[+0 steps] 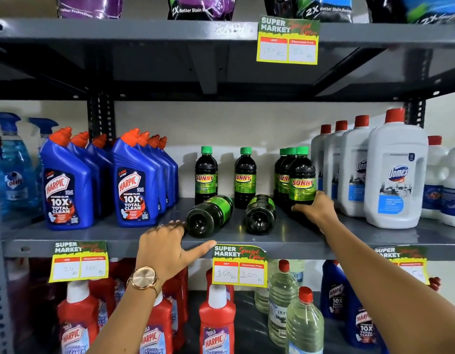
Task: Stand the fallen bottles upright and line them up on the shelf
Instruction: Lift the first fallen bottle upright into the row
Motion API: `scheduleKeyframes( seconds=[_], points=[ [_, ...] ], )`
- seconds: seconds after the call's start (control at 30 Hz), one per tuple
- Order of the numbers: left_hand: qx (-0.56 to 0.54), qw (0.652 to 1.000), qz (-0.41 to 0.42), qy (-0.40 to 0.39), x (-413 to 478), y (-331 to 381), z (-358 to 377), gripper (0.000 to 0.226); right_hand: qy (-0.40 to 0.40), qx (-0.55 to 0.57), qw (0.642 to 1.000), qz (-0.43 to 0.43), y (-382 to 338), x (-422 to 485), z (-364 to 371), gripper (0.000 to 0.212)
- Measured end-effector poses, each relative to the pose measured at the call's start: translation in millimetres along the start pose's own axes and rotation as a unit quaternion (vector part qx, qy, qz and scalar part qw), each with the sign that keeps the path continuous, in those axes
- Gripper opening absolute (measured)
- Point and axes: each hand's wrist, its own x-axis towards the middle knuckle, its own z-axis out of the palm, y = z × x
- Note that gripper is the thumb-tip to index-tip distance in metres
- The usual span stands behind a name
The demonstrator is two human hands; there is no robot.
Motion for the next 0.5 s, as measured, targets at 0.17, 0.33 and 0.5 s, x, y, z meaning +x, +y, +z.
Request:
scheduleKeyframes(
  seconds=[0.17, 0.33, 0.5],
  points=[
    [0.0, 1.0, 0.002, 0.003, -0.4, -2.0, 2.7, 0.072, -0.026, 0.001, 0.999, -0.025, 1.7, 2.6, 0.7, 0.058],
    [-0.003, 1.0, 0.002, 0.009, -1.0, -2.4, 3.8, 0.073, -0.04, -0.007, 0.999, -0.018, 1.3, 1.4, 2.3, 0.063],
    [0.009, 1.0, 0.0, 0.013, -2.3, -2.0, 4.7, 0.084, 0.133, -0.047, 0.989, -0.041, -18.8, -28.1, -3.6, 0.089]
  ],
)
